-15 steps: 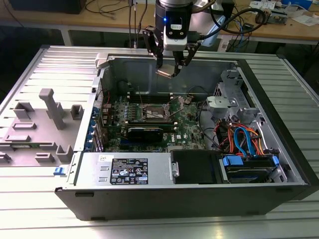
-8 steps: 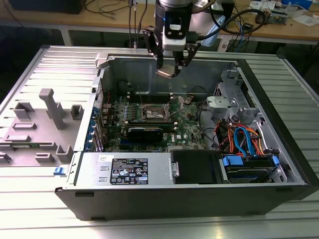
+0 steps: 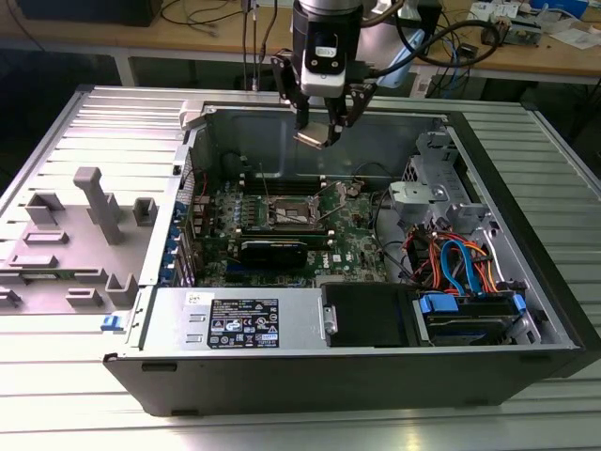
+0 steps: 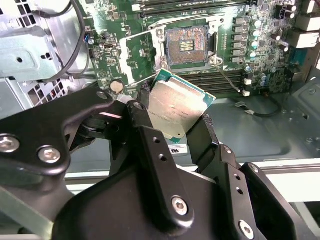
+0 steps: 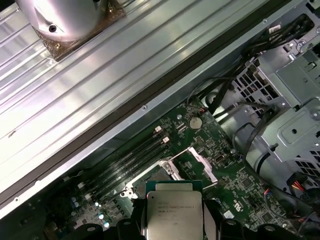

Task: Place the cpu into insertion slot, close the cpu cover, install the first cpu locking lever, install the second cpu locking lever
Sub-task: 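Place the cpu into insertion slot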

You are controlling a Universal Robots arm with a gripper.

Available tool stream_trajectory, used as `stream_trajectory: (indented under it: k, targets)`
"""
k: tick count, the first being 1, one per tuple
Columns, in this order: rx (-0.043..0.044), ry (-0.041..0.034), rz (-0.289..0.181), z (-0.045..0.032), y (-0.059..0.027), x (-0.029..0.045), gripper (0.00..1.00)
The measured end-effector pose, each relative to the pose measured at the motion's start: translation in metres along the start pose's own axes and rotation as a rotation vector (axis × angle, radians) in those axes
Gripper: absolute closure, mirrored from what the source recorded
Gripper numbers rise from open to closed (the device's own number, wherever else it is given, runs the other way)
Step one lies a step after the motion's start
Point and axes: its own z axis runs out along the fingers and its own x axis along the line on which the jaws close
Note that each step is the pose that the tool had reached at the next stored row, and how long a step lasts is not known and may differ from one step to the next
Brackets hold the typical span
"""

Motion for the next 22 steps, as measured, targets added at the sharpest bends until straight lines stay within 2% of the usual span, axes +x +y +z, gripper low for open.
stream_trajectory:
  k: [7,12,22]
  targets:
    - [0.0001,-0.0024,0.023,0.0007,-0.002,-0.0015,0.46]
    - [-0.001,-0.0089,0.098,0.0026,-0.0027,-0.002,0.46]
    - [-0.0025,-0.0162,0.183,0.0038,-0.003,-0.0021,0.46]
